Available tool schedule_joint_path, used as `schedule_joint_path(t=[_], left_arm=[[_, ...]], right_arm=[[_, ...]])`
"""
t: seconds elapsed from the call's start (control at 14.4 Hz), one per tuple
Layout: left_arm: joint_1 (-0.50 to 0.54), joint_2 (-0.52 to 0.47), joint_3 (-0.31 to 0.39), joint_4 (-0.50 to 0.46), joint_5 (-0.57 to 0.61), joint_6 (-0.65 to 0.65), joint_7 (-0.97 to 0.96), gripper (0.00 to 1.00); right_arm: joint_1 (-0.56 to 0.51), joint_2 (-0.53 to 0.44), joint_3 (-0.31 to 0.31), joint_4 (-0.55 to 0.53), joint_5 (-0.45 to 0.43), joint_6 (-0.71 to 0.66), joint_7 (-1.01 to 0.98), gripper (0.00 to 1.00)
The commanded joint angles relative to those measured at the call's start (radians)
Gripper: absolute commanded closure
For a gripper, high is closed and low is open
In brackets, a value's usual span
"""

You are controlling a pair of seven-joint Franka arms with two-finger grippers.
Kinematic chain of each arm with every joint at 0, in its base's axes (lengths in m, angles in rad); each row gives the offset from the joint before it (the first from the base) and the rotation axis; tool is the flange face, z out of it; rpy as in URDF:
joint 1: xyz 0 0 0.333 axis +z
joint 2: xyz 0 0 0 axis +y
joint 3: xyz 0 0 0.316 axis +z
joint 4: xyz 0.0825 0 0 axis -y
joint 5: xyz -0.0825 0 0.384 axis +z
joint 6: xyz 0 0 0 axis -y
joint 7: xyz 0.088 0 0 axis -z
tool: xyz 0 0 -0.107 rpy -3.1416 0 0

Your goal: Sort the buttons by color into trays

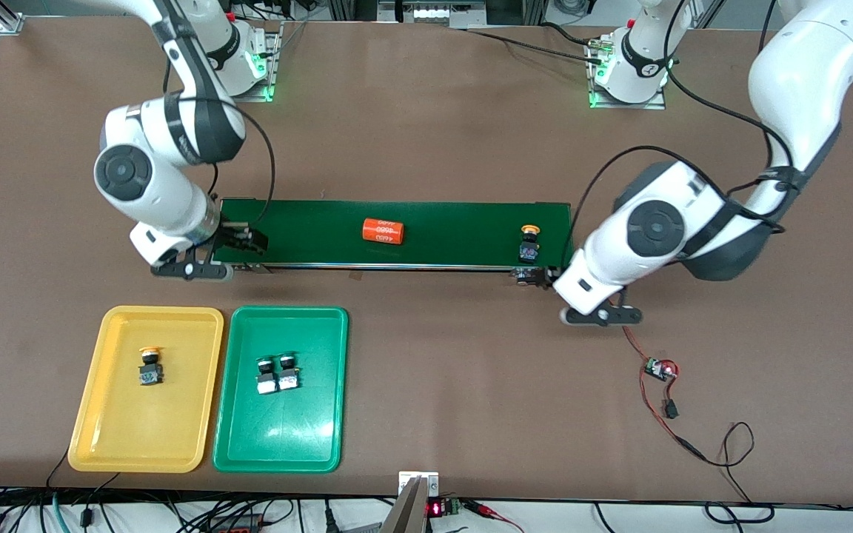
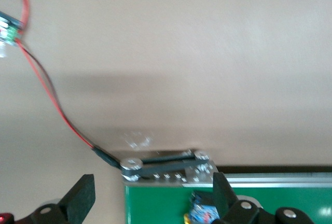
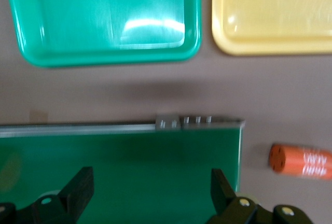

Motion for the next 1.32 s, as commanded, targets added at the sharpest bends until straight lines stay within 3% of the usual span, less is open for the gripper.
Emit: schedule_joint_path(t=[0.0,0.14,0.28,0.55,0.69,0.97,1.25], left_arm=[[0.020,-0.012,0.012,0.023,-0.001,-0.019,0.018,0.00],[0.034,-0.012,0.012,0.025,0.006,-0.019,0.018,0.00],[0.049,-0.023,0.009,0.025,0.090,-0.021,0.020,0.00],[0.033,-0.026,0.011,0.078,0.111,-0.048,0.061,0.00],[-0.001,-0.063,0.059,0.091,0.086,-0.048,0.101,0.00],[-0.229,-0.236,0.401,0.129,-0.212,-0.051,0.266,0.00],[-0.478,-0.379,0.829,0.135,-0.516,-0.051,0.362,0.00]], right_arm=[[0.043,-0.083,0.006,-0.109,0.007,0.033,0.075,0.00],[0.114,-0.083,0.006,-0.149,0.007,0.126,0.159,0.00],[0.178,-0.069,0.004,-0.177,0.005,0.217,0.241,0.00],[0.212,-0.055,0.004,-0.175,0.002,0.214,0.267,0.00],[0.212,-0.054,0.004,-0.172,0.002,0.216,0.267,0.00],[0.210,-0.045,0.004,-0.171,-0.001,0.214,0.258,0.00],[0.211,-0.032,0.004,-0.159,-0.003,0.217,0.257,0.00]])
